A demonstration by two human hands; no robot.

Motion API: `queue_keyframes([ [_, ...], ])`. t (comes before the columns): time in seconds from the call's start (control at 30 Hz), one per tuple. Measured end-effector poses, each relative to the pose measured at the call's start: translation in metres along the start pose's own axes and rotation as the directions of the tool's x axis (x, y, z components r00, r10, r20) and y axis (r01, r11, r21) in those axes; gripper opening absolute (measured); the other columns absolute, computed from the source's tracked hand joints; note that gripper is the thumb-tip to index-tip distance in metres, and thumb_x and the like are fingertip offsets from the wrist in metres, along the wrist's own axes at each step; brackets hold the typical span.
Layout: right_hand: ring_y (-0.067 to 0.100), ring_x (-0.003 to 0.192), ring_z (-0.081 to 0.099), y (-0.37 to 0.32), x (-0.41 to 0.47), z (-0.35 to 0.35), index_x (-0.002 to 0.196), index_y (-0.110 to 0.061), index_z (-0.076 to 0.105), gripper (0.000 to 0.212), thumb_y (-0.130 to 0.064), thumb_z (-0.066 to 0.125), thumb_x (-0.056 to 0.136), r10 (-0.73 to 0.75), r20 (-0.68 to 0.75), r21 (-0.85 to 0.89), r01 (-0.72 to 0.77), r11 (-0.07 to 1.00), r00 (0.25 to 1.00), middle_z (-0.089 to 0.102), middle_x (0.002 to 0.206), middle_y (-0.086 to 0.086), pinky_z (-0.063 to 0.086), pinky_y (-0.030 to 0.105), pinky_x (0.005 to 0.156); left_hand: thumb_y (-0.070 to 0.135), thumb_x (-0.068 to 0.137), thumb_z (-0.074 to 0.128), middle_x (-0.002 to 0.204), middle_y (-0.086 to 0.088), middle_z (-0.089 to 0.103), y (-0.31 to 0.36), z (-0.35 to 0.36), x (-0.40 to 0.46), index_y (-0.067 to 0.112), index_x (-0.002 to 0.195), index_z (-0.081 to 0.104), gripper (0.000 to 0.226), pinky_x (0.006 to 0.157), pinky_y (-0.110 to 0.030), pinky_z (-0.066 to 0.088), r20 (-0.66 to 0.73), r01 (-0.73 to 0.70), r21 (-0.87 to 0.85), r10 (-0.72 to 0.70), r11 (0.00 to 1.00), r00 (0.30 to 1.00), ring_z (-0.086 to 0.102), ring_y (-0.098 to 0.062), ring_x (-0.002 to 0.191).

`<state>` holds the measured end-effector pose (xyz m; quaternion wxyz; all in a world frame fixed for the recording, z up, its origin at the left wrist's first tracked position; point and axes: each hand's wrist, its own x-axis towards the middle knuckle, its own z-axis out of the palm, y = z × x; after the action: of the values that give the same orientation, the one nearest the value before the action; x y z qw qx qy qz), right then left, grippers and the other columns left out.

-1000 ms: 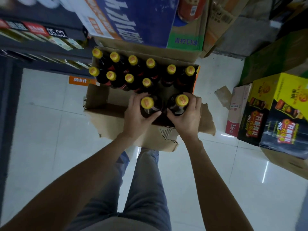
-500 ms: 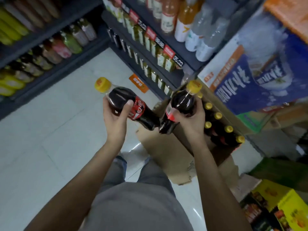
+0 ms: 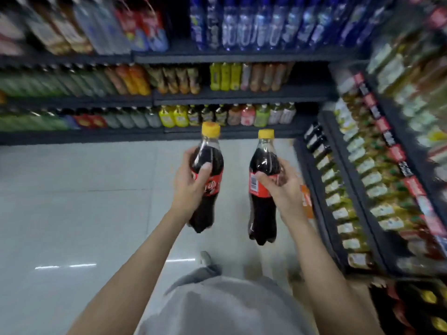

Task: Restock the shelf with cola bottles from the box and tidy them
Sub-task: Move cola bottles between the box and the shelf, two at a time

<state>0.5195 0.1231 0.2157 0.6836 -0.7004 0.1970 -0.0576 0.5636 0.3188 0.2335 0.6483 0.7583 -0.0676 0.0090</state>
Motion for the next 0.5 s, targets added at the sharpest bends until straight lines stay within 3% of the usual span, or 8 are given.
queue_keyframes([
  [0.07,0.005,0.09,0.066,-0.014,0.03,0.055,0.11,-0.02,0.057,0.045,-0.007,0.079,0.073,-0.046,0.04,-0.043,0.048,0.998,0.998,0.068,0.1,-0.005,0.05,0.021,0.082,0.044,0.074,0.054,0.097,0.014,0.06,-0.001,-0.046,0.037,0.024,0.113,0.047,0.044,0.074,-0.004,0.039,0.039,-0.02,0.106,0.016,0.994,0.999,0.055,0.016,0.084],
  [0.17,-0.002,0.089,0.064,-0.043,0.073,0.127,0.113,-0.019,0.056,0.053,-0.009,0.082,0.069,-0.119,0.103,-0.1,0.13,0.987,0.987,0.066,0.1,-0.011,0.049,0.012,0.079,0.053,0.065,0.062,0.106,0.016,0.061,-0.003,-0.103,0.086,0.033,0.115,0.047,0.056,0.084,-0.01,0.042,0.013,-0.005,0.17,0.002,0.985,1.0,0.057,0.011,0.095],
  [0.27,0.007,0.096,0.065,-0.073,0.118,0.19,0.113,-0.019,0.055,0.055,-0.014,0.085,0.066,-0.187,0.195,-0.131,0.214,0.968,0.963,0.067,0.105,-0.004,0.05,0.017,0.084,0.058,0.058,0.066,0.109,0.017,0.059,-0.006,-0.148,0.133,0.036,0.116,0.046,0.066,0.086,-0.007,0.04,-0.063,-0.023,0.226,0.038,0.974,0.997,0.055,0.011,0.099],
  [0.33,0.004,0.099,0.063,-0.092,0.148,0.229,0.113,-0.019,0.056,0.059,-0.022,0.087,0.064,-0.251,0.2,-0.128,0.279,0.952,0.947,0.067,0.107,-0.006,0.049,0.019,0.087,0.056,0.057,0.072,0.111,0.021,0.055,-0.007,-0.174,0.167,0.037,0.117,0.044,0.069,0.086,-0.007,0.039,-0.092,-0.071,0.228,0.094,0.971,0.991,0.053,0.013,0.102],
  [0.4,-0.011,0.092,0.058,-0.112,0.18,0.267,0.113,-0.022,0.055,0.06,-0.025,0.087,0.063,-0.306,0.182,-0.137,0.332,0.933,0.934,0.063,0.103,-0.015,0.043,0.005,0.082,0.053,0.054,0.08,0.113,0.022,0.051,-0.01,-0.198,0.202,0.038,0.117,0.042,0.075,0.089,-0.009,0.04,-0.124,-0.11,0.251,0.145,0.962,0.982,0.052,0.011,0.105],
  [0.43,-0.012,0.09,0.057,-0.119,0.197,0.284,0.113,-0.025,0.055,0.06,-0.028,0.087,0.063,-0.336,0.178,-0.151,0.363,0.919,0.925,0.061,0.102,-0.018,0.04,0.0,0.079,0.05,0.053,0.084,0.114,0.021,0.051,-0.013,-0.209,0.22,0.036,0.117,0.042,0.078,0.089,-0.009,0.04,-0.146,-0.122,0.266,0.165,0.956,0.975,0.051,0.011,0.106],
  [0.5,-0.003,0.096,0.057,-0.135,0.232,0.319,0.112,-0.03,0.054,0.06,-0.032,0.087,0.062,-0.402,0.194,-0.17,0.434,0.885,0.895,0.061,0.105,-0.016,0.041,0.005,0.082,0.043,0.052,0.089,0.115,0.015,0.053,-0.019,-0.23,0.257,0.031,0.118,0.043,0.081,0.09,-0.007,0.039,-0.202,-0.128,0.278,0.188,0.952,0.961,0.051,0.01,0.107],
])
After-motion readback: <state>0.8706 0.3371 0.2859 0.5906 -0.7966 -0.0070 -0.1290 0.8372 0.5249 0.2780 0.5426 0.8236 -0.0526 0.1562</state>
